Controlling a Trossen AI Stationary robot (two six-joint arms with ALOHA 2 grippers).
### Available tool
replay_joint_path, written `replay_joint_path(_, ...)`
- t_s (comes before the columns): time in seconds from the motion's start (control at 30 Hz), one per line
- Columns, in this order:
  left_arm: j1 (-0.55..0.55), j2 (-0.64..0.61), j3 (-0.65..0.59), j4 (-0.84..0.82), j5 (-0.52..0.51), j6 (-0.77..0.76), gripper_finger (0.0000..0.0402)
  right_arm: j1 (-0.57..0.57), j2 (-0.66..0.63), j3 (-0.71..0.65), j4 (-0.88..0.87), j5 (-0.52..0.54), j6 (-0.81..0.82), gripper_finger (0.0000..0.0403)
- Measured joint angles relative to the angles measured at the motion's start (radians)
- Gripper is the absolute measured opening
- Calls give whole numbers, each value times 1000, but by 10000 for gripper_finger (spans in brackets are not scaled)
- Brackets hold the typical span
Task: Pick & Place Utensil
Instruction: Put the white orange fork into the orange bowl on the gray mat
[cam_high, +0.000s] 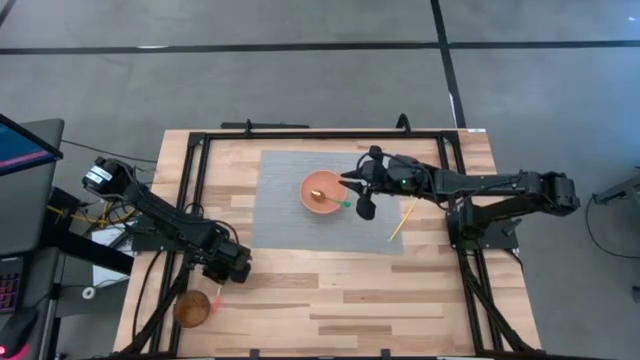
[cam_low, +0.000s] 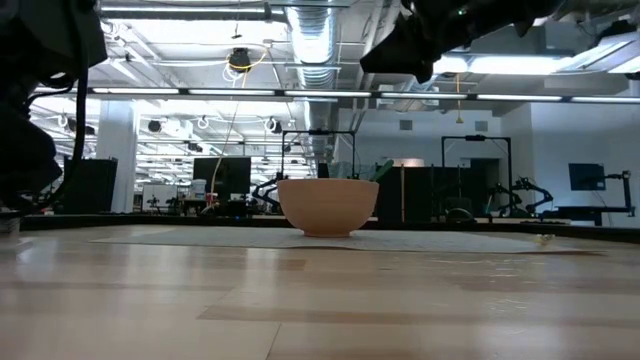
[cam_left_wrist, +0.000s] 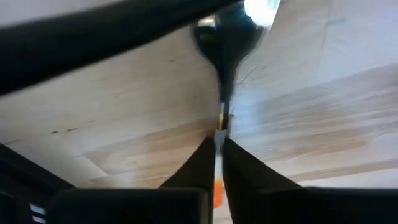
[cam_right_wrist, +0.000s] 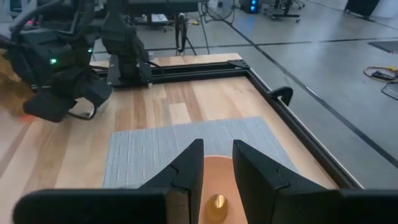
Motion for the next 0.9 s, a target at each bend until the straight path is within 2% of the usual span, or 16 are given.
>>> replay_joint_path(0.1, 16, 1, 10, -4, -3, 30, 13, -5, 0, 0, 0, 0, 0, 79)
replay_joint_path(0.57, 150, -89, 42, 4, -185, 183, 12, -4, 0, 0, -1, 0, 0, 79)
replay_joint_path(0.9, 246, -92, 65, 1, -186, 336, 12, -4, 0, 0, -2, 0, 0, 79)
